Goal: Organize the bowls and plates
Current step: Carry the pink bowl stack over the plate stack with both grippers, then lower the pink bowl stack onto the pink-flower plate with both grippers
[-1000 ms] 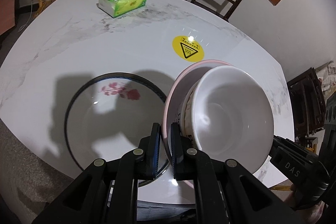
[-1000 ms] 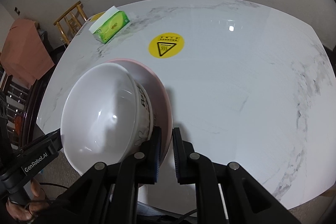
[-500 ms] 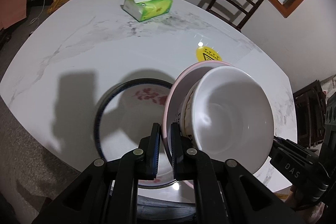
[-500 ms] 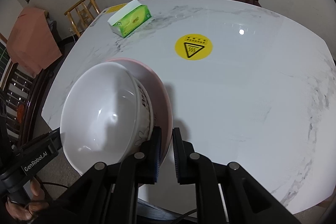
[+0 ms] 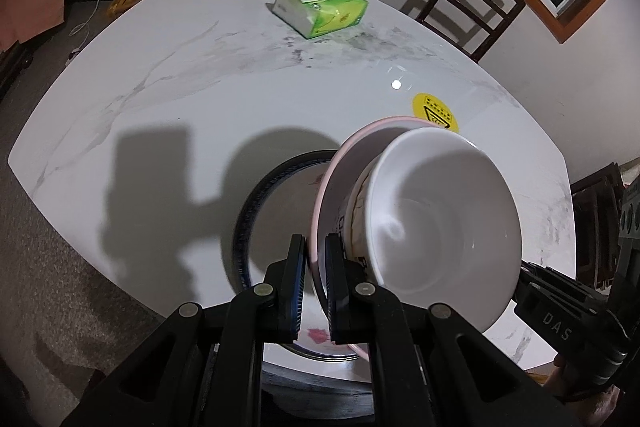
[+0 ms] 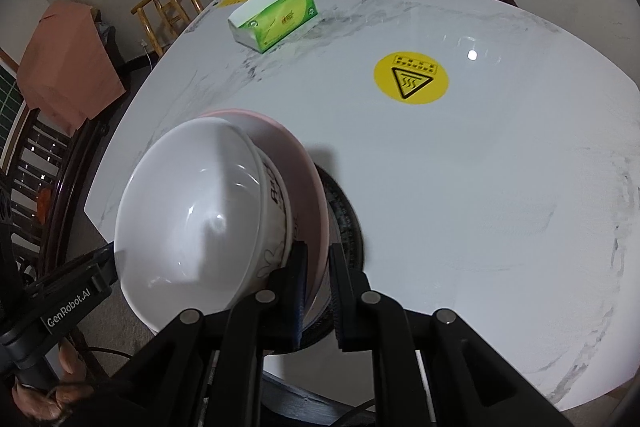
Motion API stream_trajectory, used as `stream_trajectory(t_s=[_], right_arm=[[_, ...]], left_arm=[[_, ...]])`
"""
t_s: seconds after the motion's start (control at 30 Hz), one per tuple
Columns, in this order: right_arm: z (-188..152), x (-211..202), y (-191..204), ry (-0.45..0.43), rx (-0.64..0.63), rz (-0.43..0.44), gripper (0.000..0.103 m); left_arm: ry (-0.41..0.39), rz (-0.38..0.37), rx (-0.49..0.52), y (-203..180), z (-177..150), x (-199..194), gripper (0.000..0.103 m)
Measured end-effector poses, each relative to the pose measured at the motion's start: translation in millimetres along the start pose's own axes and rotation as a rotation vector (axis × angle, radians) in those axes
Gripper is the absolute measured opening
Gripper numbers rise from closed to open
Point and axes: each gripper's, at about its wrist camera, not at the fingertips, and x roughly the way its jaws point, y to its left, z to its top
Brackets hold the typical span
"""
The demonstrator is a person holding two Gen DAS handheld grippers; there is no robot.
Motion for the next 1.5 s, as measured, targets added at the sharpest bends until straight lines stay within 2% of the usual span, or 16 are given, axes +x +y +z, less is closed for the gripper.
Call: stream_trajectory(t_s=[1.0, 1.5], right_arm=[[-1.2, 30.4, 13.5, 0.047, 0.004, -0.027, 0.012], [-4.4, 30.4, 12.4, 0.042, 0.017, -0.017, 0.013]], left_arm=[[0.036, -0.011, -0.025, 25.7, 1.2, 22.5, 0.005], [0.020, -0.005, -0.020, 25.7, -0.7, 21.2, 0.005]])
